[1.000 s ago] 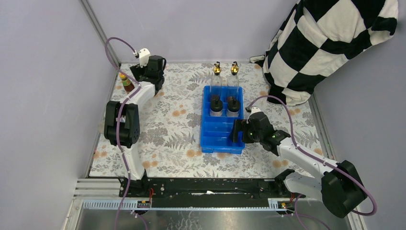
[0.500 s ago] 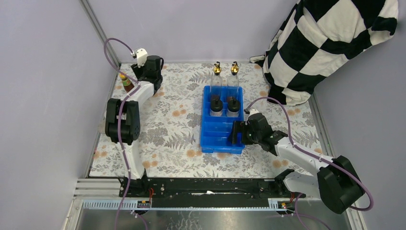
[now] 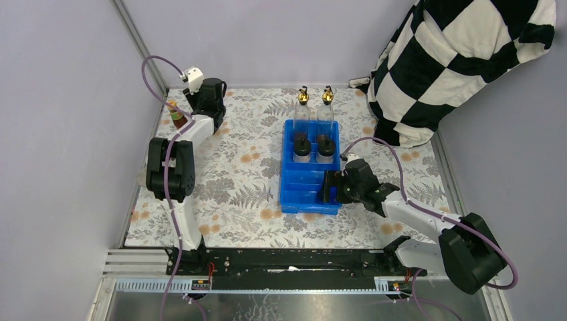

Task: Organize the condiment bottles
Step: Pick up the bottle from the center of the board.

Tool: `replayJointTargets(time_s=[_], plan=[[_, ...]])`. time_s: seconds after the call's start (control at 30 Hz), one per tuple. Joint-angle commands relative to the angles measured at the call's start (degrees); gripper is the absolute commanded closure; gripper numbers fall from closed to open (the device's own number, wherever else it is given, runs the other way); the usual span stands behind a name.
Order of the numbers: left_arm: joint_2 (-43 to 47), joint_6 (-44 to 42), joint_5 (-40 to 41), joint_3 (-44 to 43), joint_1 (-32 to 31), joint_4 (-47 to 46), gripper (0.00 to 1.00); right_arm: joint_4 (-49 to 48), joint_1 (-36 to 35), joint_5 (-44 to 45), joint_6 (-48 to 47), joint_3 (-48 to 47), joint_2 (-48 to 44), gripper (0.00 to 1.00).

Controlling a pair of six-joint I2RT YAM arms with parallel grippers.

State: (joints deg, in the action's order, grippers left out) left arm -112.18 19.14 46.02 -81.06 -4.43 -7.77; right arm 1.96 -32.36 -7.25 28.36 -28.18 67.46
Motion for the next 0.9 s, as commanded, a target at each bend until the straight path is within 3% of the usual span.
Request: replayJointTargets(time_s=[0.0, 0.47, 0.87], plan=[[1.38, 2.29, -0.25, 2.19, 0.57, -2.52, 0.97, -1.43, -0.26, -1.78, 0.75, 0.74, 0.01, 0.00], [2.48, 4.89, -9.75, 4.90, -3.42, 0.70, 0.98, -0.81, -0.27, -1.83, 1.72, 1.93, -4.20, 0.00], [4.12, 2.77, -14.70, 2.13, -12.30, 10.68, 0.95, 0.37, -0.25, -1.68, 1.98, 1.15, -5.98, 0.00]])
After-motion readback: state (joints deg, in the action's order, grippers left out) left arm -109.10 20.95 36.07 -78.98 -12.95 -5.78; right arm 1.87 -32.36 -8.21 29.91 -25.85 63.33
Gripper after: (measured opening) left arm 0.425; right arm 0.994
